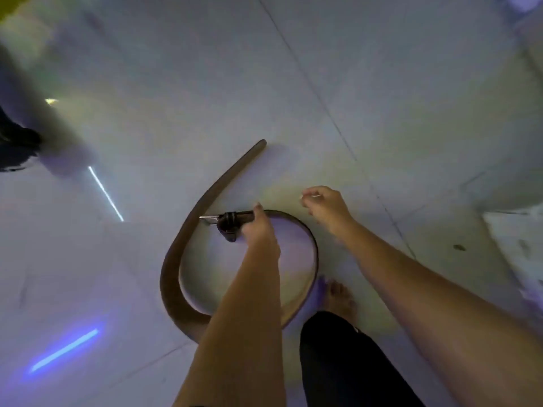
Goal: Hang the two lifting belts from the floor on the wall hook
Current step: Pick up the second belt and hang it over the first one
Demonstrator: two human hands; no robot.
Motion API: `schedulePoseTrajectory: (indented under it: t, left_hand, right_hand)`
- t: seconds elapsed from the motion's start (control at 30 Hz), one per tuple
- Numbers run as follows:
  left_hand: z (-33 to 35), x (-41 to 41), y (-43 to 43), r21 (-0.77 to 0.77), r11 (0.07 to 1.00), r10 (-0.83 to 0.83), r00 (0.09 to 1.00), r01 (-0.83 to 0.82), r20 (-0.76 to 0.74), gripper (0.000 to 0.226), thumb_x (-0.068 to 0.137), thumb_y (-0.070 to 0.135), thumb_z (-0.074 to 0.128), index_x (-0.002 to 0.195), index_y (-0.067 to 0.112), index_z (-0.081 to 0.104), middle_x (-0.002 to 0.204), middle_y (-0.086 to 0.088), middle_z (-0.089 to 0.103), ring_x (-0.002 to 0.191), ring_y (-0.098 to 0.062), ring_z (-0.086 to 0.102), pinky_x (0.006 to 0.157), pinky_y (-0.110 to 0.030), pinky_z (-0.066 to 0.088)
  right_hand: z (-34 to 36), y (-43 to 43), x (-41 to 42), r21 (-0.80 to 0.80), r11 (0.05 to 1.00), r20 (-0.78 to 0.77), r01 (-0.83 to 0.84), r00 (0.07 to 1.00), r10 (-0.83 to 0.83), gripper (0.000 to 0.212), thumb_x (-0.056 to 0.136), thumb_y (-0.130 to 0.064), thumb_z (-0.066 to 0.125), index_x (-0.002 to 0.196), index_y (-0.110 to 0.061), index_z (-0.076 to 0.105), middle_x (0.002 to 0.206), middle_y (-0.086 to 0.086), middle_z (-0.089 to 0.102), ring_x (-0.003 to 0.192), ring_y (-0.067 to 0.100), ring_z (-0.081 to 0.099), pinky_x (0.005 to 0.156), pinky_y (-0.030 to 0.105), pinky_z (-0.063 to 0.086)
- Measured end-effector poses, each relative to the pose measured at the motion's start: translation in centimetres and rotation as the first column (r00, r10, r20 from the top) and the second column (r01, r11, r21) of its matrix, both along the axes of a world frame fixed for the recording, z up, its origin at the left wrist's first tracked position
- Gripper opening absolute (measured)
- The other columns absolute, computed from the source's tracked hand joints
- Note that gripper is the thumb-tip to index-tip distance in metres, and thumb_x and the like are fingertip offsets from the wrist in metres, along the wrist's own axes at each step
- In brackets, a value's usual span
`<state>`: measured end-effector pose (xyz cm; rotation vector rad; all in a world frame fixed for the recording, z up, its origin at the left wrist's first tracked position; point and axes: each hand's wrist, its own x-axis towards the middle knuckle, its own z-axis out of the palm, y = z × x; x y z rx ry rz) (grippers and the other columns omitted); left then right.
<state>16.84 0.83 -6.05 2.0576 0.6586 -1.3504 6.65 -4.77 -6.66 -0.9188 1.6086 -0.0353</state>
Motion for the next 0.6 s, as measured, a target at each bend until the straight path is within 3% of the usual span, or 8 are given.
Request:
schedulePoseTrajectory:
  t: [0.1,0.2,0.27,0.33,0.43,0.53,0.6]
  left_hand:
    - [-4.1,0.1,-1.1,0.013,0.995,0.095,0.995,-0.096,0.042,0.063,0.091,0.042,0.053,0.139,0.005,0.035,0.117,-0.011,0.053,0.096,-0.030,0.059,0.068,-0.036,0.049]
    - [-5.5,0.4,-1.3,-0.002,0.998,0.069,0.997,-0.069,0.024,0.033,0.097,0.019,0.044,0.127,0.006,0.044,0.093,-0.009,0.054,0.066,-0.016,0.054,0.060,-0.028,0.050]
    - [-4.7,0.0,-1.2,-0.041,0.999,0.019,1.000,-0.020,-0.022,0.015,0.098,0.010,0.039,0.109,0.009,0.049,0.082,-0.006,0.052,0.062,-0.014,0.052,0.060,-0.025,0.051]
    - [-2.6,-1.0,-1.3,-0.115,0.993,-0.034,0.998,0.029,-0.047,0.010,0.096,0.003,0.040,0.101,0.009,0.047,0.080,-0.008,0.053,0.064,-0.019,0.056,0.059,-0.032,0.055]
    - [2.9,-2.9,-2.0,-0.277,0.945,-0.208,0.974,0.177,-0.087,0.028,0.094,-0.002,0.039,0.120,0.006,0.046,0.083,-0.010,0.057,0.067,-0.026,0.059,0.059,-0.038,0.053]
    - [9.7,-3.9,-2.8,-0.389,0.850,-0.431,0.894,0.356,-0.122,0.031,0.096,0.001,0.040,0.125,0.007,0.047,0.096,-0.011,0.060,0.071,-0.026,0.060,0.058,-0.033,0.051]
    - [14.6,-3.9,-3.5,-0.457,0.784,-0.525,0.841,0.420,-0.127,0.027,0.097,0.004,0.042,0.123,0.009,0.048,0.105,-0.013,0.060,0.075,-0.028,0.061,0.063,-0.034,0.052]
  right_hand:
    - [-3.6,0.0,-0.3,0.018,1.000,0.013,-0.016,1.000,0.016,0.022,0.082,-0.022,0.060,0.102,-0.015,0.067,0.094,0.001,0.060,0.086,0.019,0.055,0.075,0.029,0.041]
    - [-4.8,-0.2,-0.8,0.024,1.000,0.020,0.010,1.000,-0.010,0.023,0.083,-0.021,0.060,0.104,-0.013,0.067,0.094,0.001,0.059,0.086,0.018,0.054,0.070,0.027,0.042]
    - [-4.0,-0.5,-1.1,0.031,0.999,0.027,0.018,0.999,-0.019,0.026,0.085,-0.020,0.060,0.107,-0.009,0.066,0.095,0.006,0.059,0.086,0.018,0.052,0.064,0.024,0.040]
    - [-2.0,-0.7,-1.4,0.053,0.998,0.039,0.035,0.999,-0.037,0.029,0.087,-0.021,0.059,0.113,-0.007,0.063,0.108,0.011,0.063,0.092,0.019,0.054,0.072,0.025,0.042]
    - [2.8,-0.3,-2.5,0.101,0.993,0.032,0.068,0.997,-0.071,0.039,0.090,-0.030,0.054,0.124,-0.010,0.054,0.127,0.009,0.055,0.114,0.024,0.053,0.089,0.028,0.041]
    - [8.5,0.7,-4.1,0.129,0.980,0.033,0.152,0.987,-0.157,0.043,0.092,-0.036,0.047,0.121,-0.006,0.055,0.120,0.009,0.059,0.102,0.025,0.056,0.072,0.026,0.042]
    - [13.5,1.2,-4.9,0.081,0.976,0.031,0.204,0.978,-0.207,0.034,0.093,-0.030,0.046,0.112,-0.004,0.061,0.108,0.012,0.063,0.094,0.026,0.057,0.073,0.028,0.043]
